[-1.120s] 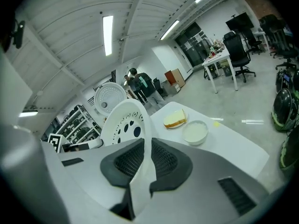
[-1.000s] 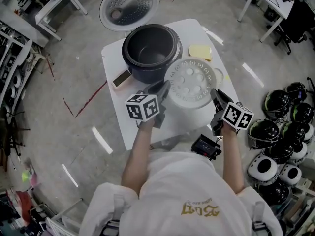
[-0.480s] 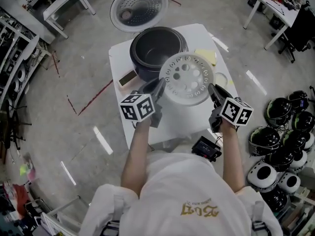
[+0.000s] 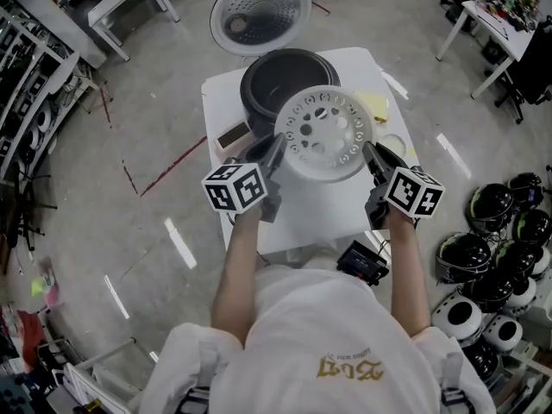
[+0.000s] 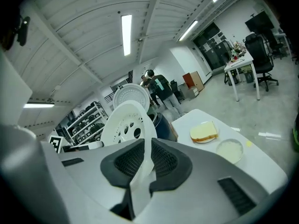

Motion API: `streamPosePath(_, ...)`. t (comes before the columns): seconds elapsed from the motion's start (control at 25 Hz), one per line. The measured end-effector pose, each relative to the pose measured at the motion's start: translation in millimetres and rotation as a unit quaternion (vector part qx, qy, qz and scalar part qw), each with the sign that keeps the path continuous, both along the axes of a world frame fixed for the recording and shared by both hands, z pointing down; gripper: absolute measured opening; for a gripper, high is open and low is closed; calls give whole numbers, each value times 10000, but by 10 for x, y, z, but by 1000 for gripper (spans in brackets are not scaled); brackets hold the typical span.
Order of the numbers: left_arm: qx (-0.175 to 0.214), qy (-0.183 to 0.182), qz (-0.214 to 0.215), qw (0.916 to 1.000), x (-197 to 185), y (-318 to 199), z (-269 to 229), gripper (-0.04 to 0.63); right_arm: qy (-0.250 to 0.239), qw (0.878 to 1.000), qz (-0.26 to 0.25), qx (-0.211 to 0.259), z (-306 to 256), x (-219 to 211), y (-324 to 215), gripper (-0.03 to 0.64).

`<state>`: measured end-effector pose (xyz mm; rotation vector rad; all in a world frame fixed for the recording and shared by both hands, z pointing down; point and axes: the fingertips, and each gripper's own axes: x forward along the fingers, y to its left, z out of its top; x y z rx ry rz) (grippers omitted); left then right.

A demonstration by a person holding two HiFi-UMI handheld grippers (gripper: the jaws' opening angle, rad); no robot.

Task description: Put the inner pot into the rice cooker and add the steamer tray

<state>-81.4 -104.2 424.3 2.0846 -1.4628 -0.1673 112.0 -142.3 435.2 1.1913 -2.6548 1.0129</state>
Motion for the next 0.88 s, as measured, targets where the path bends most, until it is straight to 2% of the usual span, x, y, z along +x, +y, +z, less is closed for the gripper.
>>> streamPosePath(0.24, 148, 66, -191, 9997, -140, -27, -123, 58, -66, 9997, -175, 145, -151, -155, -108, 55)
streamPosePath(0.88, 550, 268, -634, 9961, -837, -295, -554, 55, -165, 9975, -500, 472, -632, -859, -478, 54)
